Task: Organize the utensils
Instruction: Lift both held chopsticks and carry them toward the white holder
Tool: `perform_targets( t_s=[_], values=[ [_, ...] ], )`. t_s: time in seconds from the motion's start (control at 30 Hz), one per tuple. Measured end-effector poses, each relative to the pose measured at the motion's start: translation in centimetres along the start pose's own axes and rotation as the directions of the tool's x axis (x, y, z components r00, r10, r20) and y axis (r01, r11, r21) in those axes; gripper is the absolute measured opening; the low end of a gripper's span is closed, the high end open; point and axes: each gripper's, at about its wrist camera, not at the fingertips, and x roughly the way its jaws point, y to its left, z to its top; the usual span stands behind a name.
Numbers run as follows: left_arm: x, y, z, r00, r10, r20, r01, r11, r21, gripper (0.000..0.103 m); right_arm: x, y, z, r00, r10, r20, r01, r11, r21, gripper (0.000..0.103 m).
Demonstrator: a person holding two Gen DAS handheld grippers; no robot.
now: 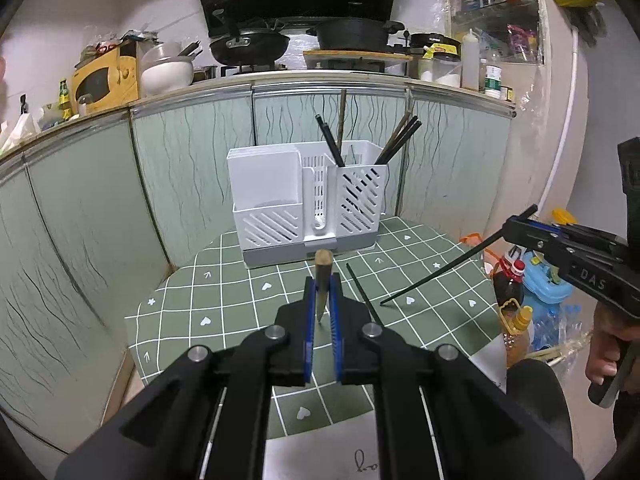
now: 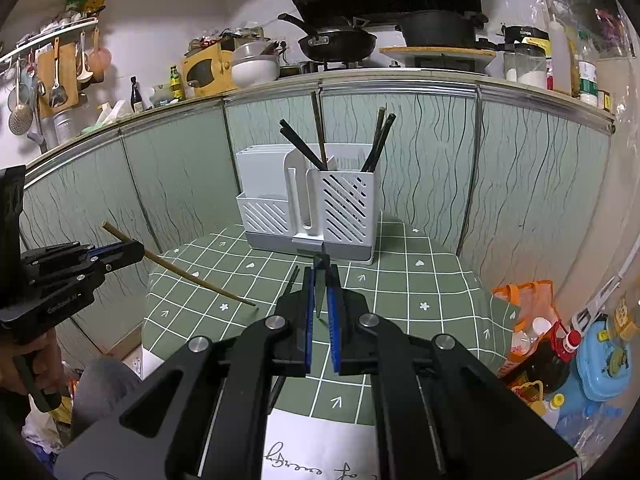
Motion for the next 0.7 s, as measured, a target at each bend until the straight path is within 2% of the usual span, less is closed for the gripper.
perform_targets(
  t_s=[0.4, 0.7],
  values=[
    [1.1, 0.1, 0.7, 0.999, -0.021, -0.028, 0.021, 1.000, 0.009, 0.008, 0.2, -0.2, 0.8, 1.000, 0.000, 0.001, 0.000, 1.000, -0.010, 0.006],
    [1.1, 0.6, 4.2, 0.998, -0.062, -0.010, 0.063, 0.998, 0.032, 0.008, 0.4, -0.8, 3.9, 1.000, 0.012, 0.012, -0.012, 1.000, -0.019, 0.006]
  ],
)
